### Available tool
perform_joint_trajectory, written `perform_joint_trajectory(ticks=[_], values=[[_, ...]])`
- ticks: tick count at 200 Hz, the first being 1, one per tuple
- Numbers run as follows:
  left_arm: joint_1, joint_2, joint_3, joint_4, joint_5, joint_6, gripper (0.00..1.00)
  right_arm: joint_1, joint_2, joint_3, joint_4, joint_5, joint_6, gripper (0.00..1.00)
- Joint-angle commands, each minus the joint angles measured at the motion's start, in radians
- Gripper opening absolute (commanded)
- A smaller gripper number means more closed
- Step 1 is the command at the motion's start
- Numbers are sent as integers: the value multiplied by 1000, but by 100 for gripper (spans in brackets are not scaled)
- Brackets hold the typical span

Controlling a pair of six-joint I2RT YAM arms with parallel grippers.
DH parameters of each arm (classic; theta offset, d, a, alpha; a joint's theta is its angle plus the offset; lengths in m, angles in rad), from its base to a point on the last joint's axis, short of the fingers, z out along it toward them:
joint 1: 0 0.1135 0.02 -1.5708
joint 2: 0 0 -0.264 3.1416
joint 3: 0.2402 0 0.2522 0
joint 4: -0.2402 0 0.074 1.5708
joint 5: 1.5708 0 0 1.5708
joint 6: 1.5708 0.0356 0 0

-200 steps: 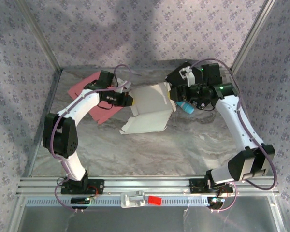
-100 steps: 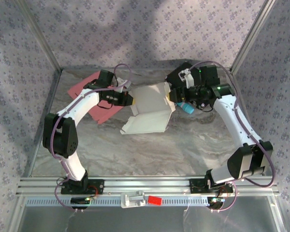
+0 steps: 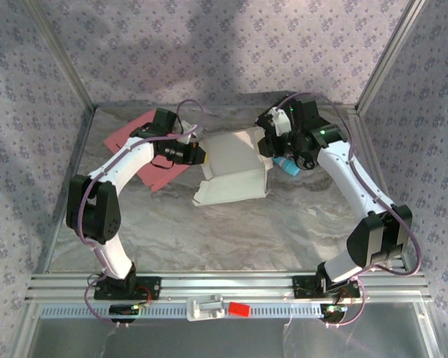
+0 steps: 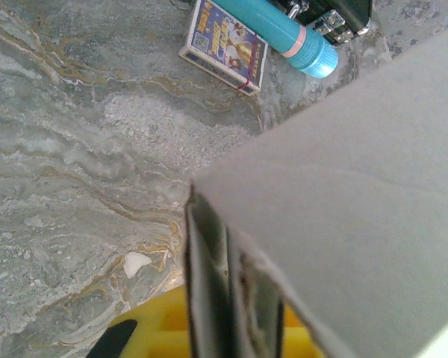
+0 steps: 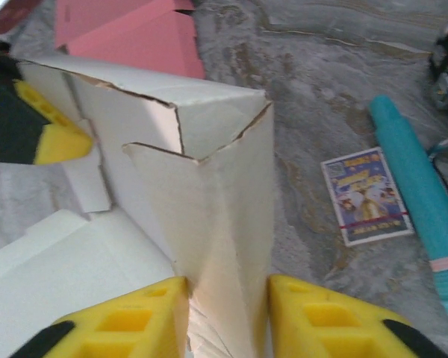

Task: Fold the paper box

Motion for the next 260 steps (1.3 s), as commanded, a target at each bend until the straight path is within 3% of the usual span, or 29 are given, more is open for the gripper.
perform_joint_trajectory(ticks=[1, 30, 53, 95, 155, 219, 260], values=[[-19, -16, 49, -2, 45, 28, 0, 34, 15, 37, -7, 118, -15, 27], [-25, -12, 56, -6, 45, 30, 0, 56, 26, 39, 2, 188, 5, 25], [-31, -10, 61, -9, 42, 34, 0, 60, 30, 36, 20, 161, 30, 27], [-33, -23, 52, -6, 49, 46, 0, 10, 4, 22, 46, 102, 18, 22], [-29, -53, 21, 28, 98, 44, 0, -103, -28, -18, 105, -188, 6, 20], [9, -23, 24, 45, 273, 29, 0, -114, -20, 26, 72, -319, -1, 18], [22, 8, 32, 73, 264, -21, 0, -95, -45, 1, 45, -312, 4, 28]])
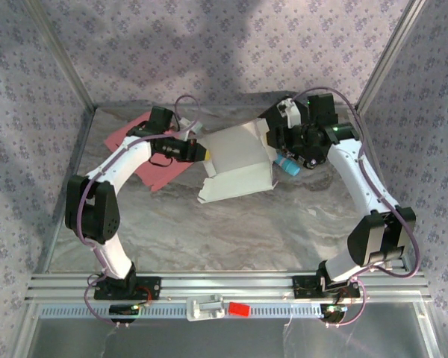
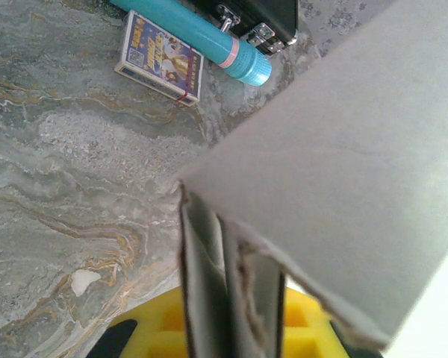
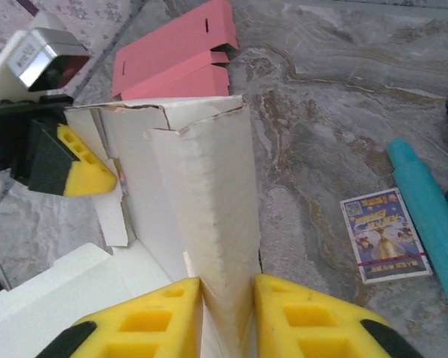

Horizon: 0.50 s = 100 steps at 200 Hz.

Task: Fold the paper box

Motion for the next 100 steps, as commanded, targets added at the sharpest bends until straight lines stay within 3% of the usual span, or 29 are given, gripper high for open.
perform_joint_trajectory(ticks=[1, 100], values=[[-4, 10, 23, 50, 91, -25, 0, 25, -39, -8, -19, -69, 0, 29], [0, 18, 40, 52, 47, -43, 0, 34, -202, -189, 1, -73, 52, 39]])
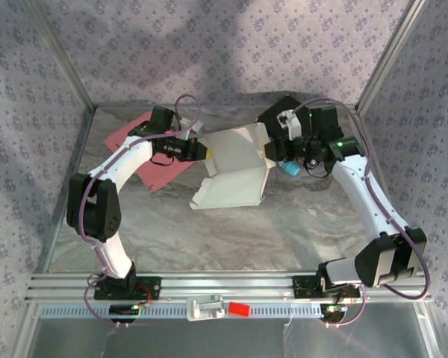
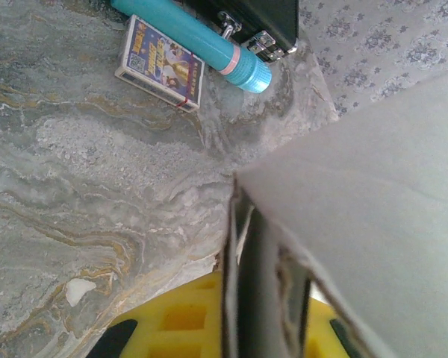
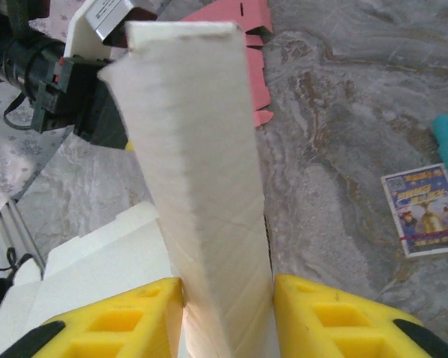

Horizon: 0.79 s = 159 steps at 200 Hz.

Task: Fold the paper box

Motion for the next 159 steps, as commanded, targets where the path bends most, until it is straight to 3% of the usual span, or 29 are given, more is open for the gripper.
perform_joint_trajectory(ticks=[1, 62, 119, 159], values=[[-4, 0, 41, 15, 42, -1, 0, 8, -47, -41, -10, -38, 28, 39], [-8, 2, 57, -12, 39, 14, 0, 10, -67, -63, -20, -4, 19, 35], [-18, 5, 76, -21, 40, 20, 0, 36, -58, -56, -23, 147, -31, 28], [-21, 3, 79, -23, 37, 20, 0, 39, -58, -62, 5, 176, -35, 23]])
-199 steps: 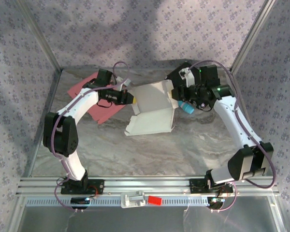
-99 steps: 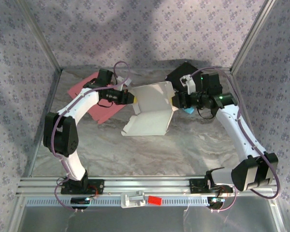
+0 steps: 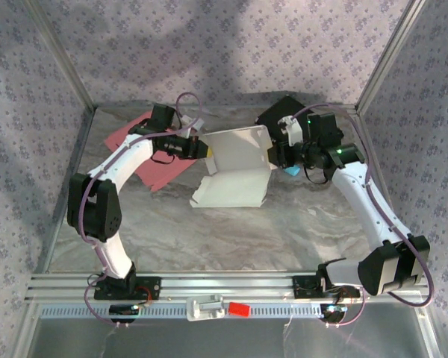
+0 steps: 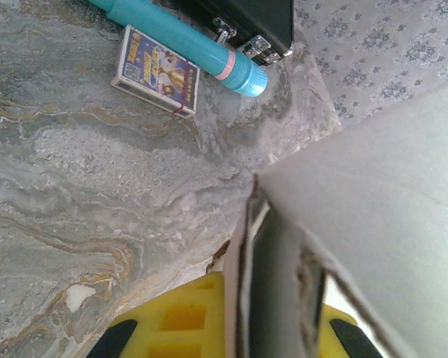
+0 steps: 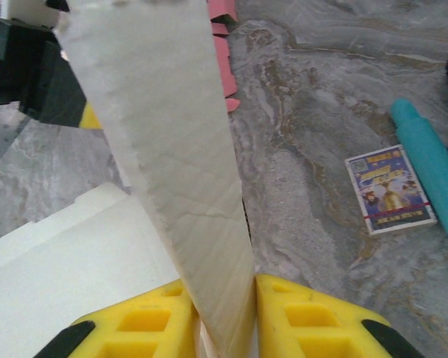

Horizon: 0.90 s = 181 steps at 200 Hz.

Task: Fold the paper box

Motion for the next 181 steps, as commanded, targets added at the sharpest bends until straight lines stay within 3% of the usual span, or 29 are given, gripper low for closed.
perform_joint_trajectory(ticks=[1, 26, 83, 138, 181], values=[[-8, 0, 41, 3, 46, 8, 0, 14, -11, -7, -6, 39, -22, 23], [-11, 1, 45, 0, 43, 8, 0, 24, -8, -6, 5, 46, -19, 20], [-34, 22, 92, -70, -43, 14, 0, 82, -5, 12, 3, 93, -4, 26], [-66, 12, 110, -105, -118, 8, 0, 121, 52, 78, -25, 259, -13, 29], [-82, 7, 122, -195, -194, 3, 0, 125, 76, 122, -8, 294, 28, 33]])
